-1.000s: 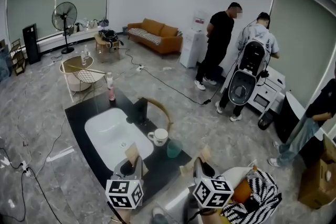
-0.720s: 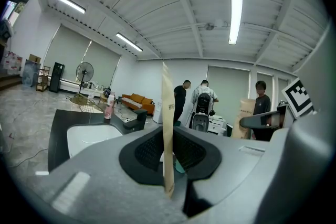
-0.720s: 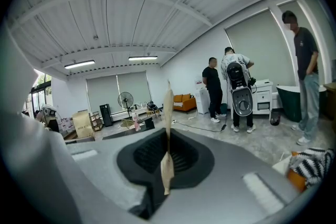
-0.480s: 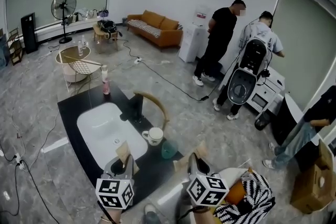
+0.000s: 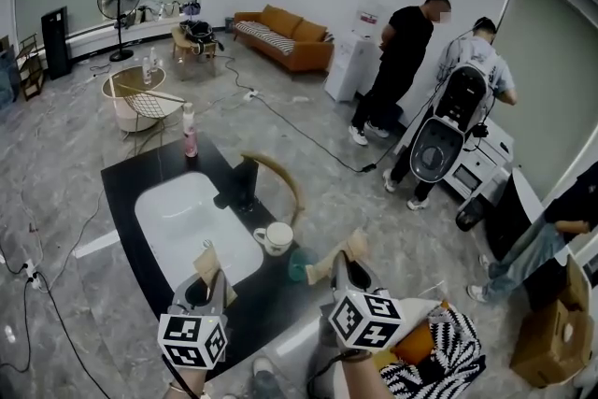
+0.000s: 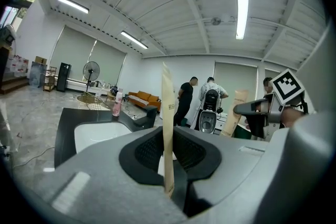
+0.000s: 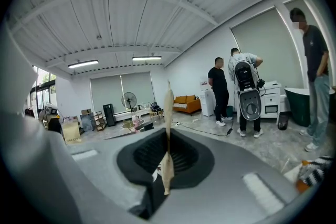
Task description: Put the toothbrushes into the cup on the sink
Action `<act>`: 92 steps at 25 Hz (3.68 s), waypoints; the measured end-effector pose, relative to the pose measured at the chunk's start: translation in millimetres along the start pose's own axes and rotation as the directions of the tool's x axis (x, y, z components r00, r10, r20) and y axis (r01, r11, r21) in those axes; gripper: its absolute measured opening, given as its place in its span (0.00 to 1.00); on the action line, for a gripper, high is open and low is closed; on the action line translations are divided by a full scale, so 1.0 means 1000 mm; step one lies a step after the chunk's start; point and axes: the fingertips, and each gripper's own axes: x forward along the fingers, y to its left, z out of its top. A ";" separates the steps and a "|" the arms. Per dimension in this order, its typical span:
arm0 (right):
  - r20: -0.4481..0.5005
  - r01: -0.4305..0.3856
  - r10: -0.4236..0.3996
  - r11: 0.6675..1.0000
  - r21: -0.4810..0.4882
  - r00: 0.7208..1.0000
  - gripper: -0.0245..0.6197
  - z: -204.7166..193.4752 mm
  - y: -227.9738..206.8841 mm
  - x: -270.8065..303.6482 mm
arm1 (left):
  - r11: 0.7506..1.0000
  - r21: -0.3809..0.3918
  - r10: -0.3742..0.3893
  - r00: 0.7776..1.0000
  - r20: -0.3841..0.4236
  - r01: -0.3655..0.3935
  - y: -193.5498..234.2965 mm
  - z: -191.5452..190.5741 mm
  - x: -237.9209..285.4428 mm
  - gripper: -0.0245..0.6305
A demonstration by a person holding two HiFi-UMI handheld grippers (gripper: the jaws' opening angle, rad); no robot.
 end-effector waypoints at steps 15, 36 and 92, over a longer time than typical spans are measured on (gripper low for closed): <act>-0.020 -0.024 0.023 0.999 -0.037 1.000 0.05 0.004 -0.006 0.052 | 0.998 0.000 0.067 0.998 -0.010 -0.067 0.018 0.000 0.004 0.11; -0.117 -0.011 0.007 0.999 -0.038 0.993 0.05 -0.049 -0.018 0.089 | 0.995 0.010 0.096 0.994 -0.047 -0.096 0.030 -0.016 0.019 0.11; -0.170 0.079 -0.078 0.997 0.003 0.982 0.29 -0.076 -0.055 0.053 | 0.999 0.032 0.018 0.999 -0.031 -0.017 -0.005 -0.009 0.023 0.11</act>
